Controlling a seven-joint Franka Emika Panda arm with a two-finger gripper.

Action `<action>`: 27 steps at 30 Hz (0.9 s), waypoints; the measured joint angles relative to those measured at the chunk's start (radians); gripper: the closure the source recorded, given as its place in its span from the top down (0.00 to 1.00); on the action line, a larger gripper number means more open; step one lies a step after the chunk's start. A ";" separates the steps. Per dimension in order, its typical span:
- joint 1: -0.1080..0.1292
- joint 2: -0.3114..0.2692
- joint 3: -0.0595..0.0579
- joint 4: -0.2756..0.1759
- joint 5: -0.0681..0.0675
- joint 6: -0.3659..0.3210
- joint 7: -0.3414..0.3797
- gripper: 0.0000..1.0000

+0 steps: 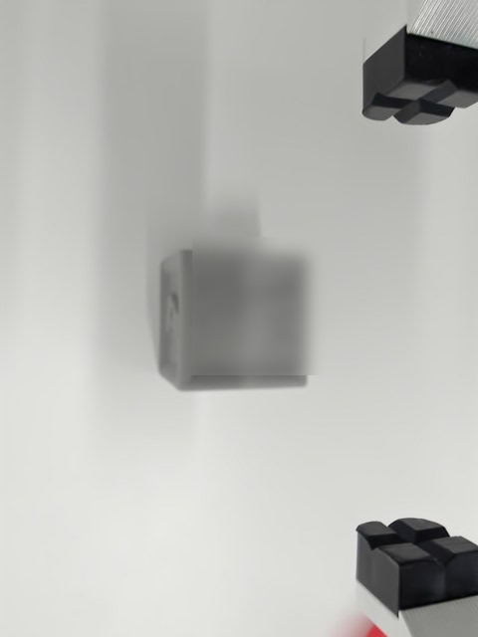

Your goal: Destack cube

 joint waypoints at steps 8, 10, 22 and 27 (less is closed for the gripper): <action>0.000 -0.055 0.000 0.008 0.006 -0.062 -0.004 1.00; 0.000 -0.068 0.000 0.013 0.007 -0.081 -0.005 1.00; 0.000 -0.134 0.001 0.045 0.012 -0.178 -0.010 1.00; 0.000 -0.155 0.001 0.061 0.014 -0.215 -0.011 1.00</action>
